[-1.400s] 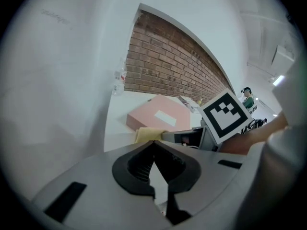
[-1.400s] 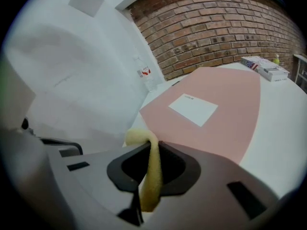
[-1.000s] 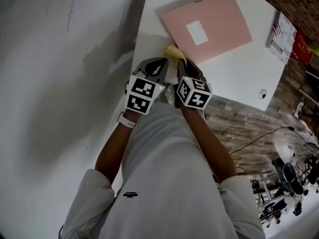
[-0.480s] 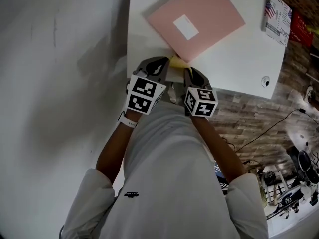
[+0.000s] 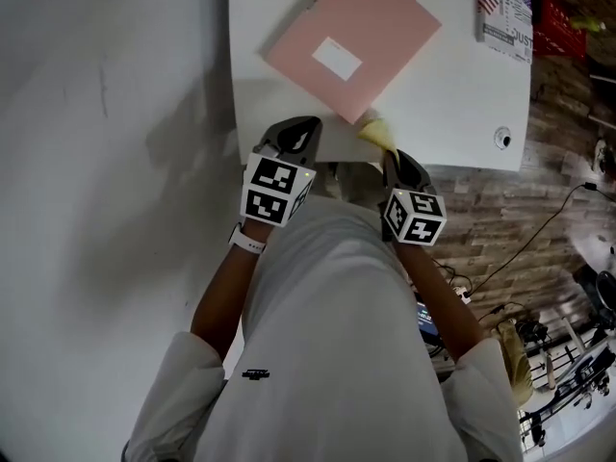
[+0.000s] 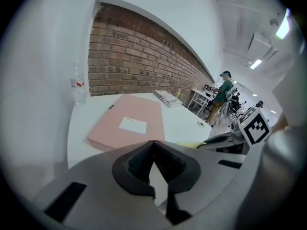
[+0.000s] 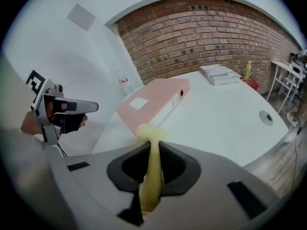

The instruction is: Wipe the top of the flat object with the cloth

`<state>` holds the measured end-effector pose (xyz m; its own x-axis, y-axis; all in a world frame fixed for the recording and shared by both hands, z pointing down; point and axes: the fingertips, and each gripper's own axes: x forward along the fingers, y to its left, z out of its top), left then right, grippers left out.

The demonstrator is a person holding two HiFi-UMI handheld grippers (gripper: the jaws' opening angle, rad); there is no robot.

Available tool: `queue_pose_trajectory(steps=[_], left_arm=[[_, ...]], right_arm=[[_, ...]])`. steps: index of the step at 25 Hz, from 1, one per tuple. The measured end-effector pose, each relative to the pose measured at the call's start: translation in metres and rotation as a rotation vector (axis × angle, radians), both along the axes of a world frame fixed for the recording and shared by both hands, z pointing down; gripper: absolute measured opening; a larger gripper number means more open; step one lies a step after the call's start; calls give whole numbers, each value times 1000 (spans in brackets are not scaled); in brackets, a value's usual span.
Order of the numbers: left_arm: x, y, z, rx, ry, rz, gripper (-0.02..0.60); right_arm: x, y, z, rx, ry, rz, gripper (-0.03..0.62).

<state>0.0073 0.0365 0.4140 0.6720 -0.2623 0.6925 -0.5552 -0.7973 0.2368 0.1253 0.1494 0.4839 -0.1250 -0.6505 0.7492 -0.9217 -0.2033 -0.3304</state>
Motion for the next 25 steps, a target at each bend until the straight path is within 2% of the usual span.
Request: queue_pose_trajectory(steps=[7,13,19,25], left_arm=[[11,6,-26,3,53,19,17],[20,-3,-69,69,128,17,18],[28,-17,-113,131,212,-1,17],[20,-28,-163,209,302,-28,17]], right_arm=[[47,14,-53,107,39,113,49],[76,9,-114,260,112,178,49],[109,-6,-187,422,244,183,49],[120,-15,-259,565,316,152,49]])
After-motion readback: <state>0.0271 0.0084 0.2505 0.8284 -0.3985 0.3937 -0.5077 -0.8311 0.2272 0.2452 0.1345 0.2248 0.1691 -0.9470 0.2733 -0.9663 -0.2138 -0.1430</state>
